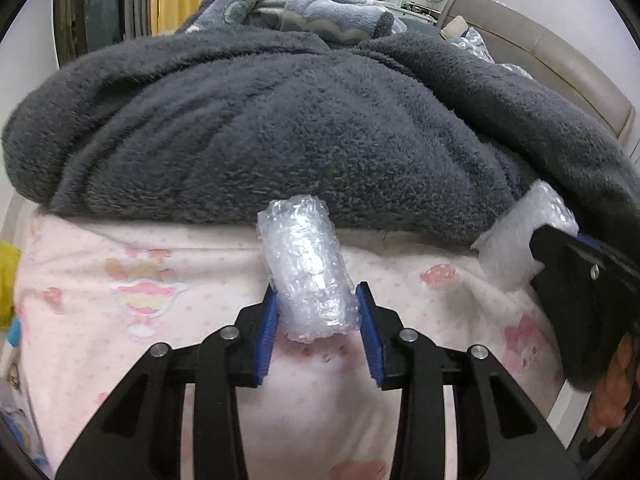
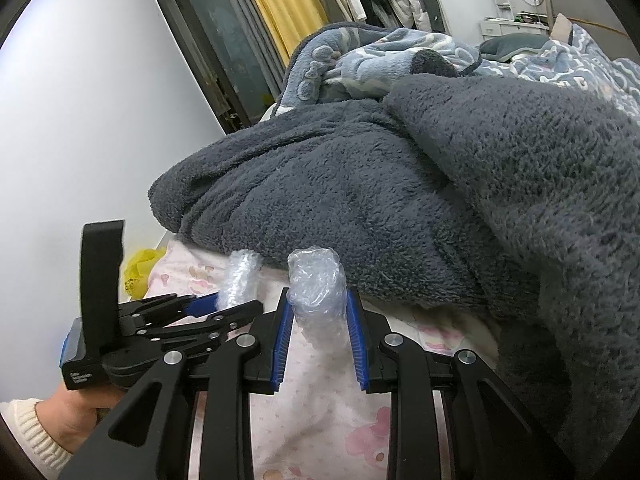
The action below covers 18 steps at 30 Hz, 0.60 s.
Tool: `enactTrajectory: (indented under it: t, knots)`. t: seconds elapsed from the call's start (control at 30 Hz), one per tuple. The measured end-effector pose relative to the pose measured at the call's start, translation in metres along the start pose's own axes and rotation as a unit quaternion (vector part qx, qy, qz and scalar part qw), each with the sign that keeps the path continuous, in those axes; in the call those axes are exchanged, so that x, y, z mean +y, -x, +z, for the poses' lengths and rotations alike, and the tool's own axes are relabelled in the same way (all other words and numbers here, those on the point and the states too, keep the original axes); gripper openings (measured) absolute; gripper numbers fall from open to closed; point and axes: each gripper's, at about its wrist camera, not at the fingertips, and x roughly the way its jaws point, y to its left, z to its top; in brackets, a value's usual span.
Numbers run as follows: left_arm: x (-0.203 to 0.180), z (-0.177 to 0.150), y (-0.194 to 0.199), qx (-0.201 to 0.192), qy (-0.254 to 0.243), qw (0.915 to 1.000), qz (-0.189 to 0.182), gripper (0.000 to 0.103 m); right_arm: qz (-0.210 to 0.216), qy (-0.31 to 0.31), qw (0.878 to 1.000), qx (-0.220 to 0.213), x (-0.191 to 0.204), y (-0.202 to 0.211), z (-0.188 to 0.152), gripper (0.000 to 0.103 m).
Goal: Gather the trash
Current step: 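Lift and carry both bubble-wrap rolls toward the green bin with both grippers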
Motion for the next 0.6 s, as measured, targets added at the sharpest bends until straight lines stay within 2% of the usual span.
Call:
enactTrajectory:
  t: [0.23,0.6]
  knots:
    - [0.014,-0.013,0.024,-0.004,-0.010,0.9999,0.009,0.041,0.009,0.018,1.000,0.006,0.013,0.000,0.001,0.027]
    - [0.046,-0.045,0.061,-0.004,0.012,0.9993,0.034,0.041,0.027,0.048,0.998,0.027,0.034,-0.003,-0.006,0.027]
